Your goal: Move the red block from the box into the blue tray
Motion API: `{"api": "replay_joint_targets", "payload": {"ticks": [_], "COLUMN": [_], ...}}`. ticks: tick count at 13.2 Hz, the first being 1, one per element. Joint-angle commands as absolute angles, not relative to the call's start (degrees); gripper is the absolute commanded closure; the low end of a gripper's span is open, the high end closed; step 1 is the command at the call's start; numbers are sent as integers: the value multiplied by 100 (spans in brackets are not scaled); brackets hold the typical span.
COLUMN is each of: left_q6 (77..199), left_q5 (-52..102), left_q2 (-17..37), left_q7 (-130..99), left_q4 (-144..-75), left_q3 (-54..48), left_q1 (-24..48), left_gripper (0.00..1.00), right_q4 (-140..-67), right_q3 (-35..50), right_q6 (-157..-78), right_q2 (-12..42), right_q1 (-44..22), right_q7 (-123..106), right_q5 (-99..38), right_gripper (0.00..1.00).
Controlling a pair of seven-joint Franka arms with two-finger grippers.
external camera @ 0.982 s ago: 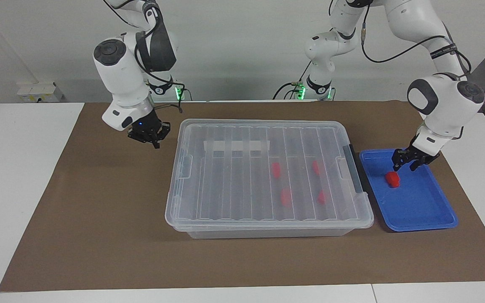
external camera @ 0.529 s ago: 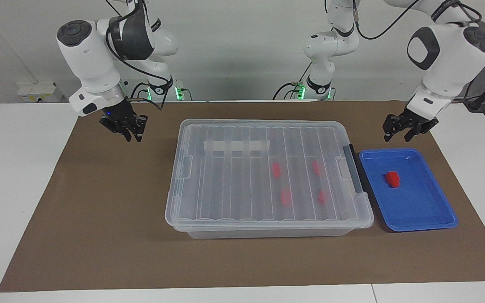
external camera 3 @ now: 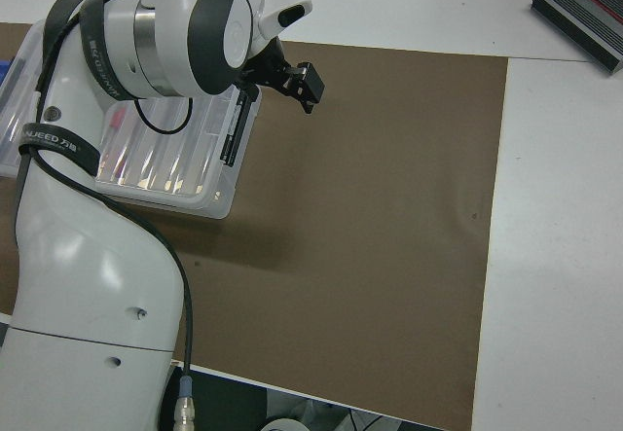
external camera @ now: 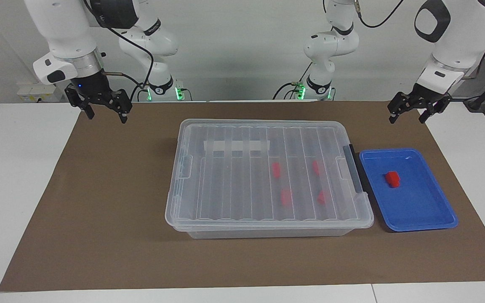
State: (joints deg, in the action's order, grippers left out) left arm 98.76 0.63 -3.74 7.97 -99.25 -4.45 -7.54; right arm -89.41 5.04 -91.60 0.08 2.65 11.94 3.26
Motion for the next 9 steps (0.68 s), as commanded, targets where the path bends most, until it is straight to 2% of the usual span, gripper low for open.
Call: {"api": "replay_joint_targets", "payload": {"ticks": [1,9], "left_q6": [9879,9853], "left_q5": [158,158], "left_q2": [-422,-431], "left_q7": [800,800], "left_q4": [-9967,-9976], "left_q3": [-422,-413], "left_q1": [-677,-712], "left_gripper": [0,0], "right_q4": [-8420,-8833], "right_q3": [536,545], "right_q6": [-8798,-8569], "right_q2": [360,-9], "right_q1": [360,343], "right_q7": [1336,1415], "right_q5": [308,316], "right_gripper": [0,0]}}
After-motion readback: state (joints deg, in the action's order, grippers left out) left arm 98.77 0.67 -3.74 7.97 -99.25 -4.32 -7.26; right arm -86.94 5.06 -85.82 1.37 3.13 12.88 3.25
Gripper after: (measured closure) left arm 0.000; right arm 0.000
